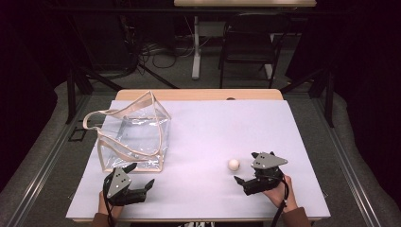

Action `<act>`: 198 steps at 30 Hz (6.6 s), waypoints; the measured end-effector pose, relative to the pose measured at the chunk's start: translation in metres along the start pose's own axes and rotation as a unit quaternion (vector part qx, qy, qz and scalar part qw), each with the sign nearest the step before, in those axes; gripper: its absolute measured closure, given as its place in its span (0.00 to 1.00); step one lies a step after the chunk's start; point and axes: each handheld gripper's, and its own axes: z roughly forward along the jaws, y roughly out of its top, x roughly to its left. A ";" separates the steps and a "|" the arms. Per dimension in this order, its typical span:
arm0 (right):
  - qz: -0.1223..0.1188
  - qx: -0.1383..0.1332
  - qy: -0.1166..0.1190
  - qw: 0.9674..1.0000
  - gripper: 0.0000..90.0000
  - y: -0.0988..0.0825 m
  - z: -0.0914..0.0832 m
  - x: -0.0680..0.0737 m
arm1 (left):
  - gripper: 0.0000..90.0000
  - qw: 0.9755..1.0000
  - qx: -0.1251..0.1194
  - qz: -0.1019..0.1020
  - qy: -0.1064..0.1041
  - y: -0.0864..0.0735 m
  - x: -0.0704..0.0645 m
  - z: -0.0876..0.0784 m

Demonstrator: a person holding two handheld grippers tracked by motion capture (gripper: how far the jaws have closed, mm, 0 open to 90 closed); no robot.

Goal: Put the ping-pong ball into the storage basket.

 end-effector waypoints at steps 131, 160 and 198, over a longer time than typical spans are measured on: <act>0.027 0.084 -0.017 0.996 0.56 0.005 0.057 -0.002 | 0.18 1.000 0.003 0.006 -0.016 0.002 -0.001 0.004; 0.010 0.057 -0.018 0.998 0.56 0.019 0.039 -0.001 | 0.18 1.000 0.001 0.007 -0.016 0.002 -0.001 0.004; 0.001 0.034 -0.020 0.999 0.56 0.038 0.021 -0.002 | 0.18 1.000 0.004 0.007 -0.015 0.002 -0.001 0.006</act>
